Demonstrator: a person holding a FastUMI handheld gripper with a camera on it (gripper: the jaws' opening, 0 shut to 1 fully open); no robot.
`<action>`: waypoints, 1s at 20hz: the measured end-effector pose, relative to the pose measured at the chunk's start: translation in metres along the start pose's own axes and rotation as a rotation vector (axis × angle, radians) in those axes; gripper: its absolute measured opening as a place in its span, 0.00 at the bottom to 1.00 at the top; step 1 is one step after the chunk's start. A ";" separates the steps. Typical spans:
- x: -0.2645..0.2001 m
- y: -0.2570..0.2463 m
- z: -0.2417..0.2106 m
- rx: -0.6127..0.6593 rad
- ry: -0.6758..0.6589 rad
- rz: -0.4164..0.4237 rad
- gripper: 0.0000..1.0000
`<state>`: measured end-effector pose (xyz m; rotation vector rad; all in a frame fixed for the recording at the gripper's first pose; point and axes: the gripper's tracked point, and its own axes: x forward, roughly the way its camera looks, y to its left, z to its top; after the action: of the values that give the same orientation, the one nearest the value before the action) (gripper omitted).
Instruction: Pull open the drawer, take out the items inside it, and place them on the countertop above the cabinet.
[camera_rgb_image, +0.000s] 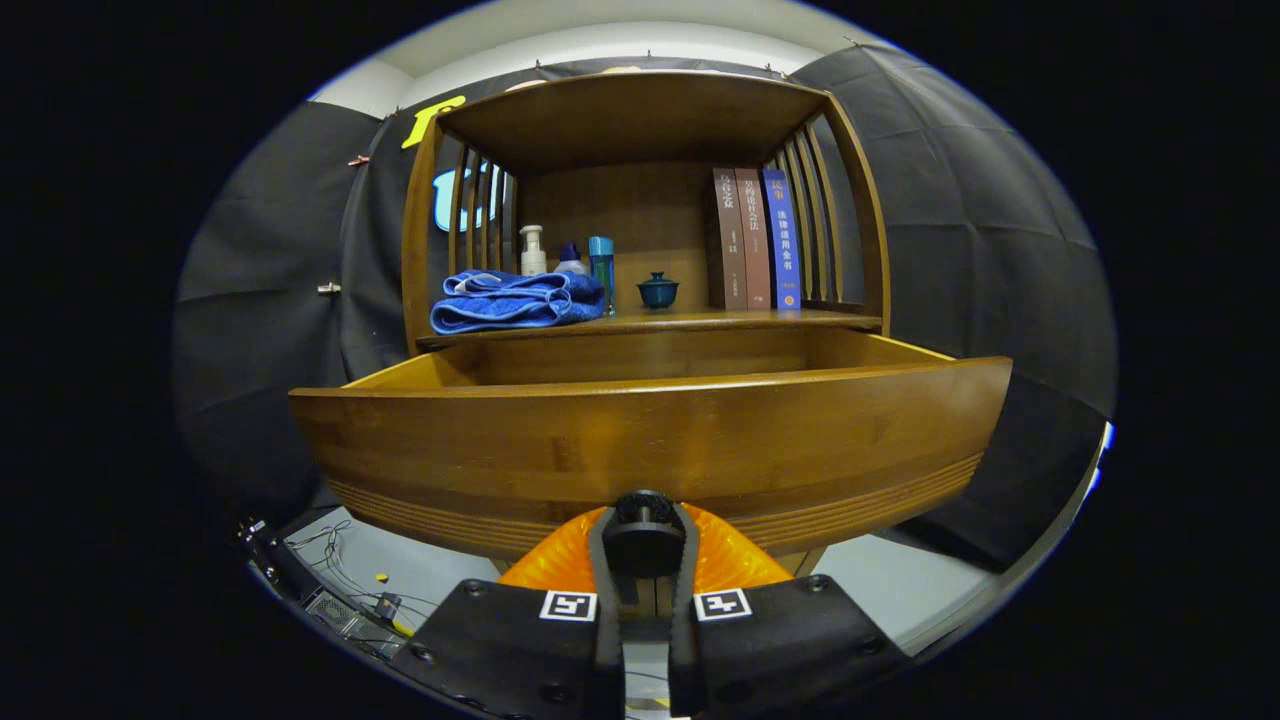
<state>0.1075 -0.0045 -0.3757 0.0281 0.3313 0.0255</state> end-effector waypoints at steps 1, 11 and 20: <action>0.002 0.001 0.005 -0.009 -0.016 -0.001 0.21; -0.006 0.004 0.003 -0.009 -0.005 0.031 0.42; -0.053 -0.004 0.071 -0.024 -0.009 0.027 1.00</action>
<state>0.0806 -0.0118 -0.2913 0.0091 0.3212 0.0562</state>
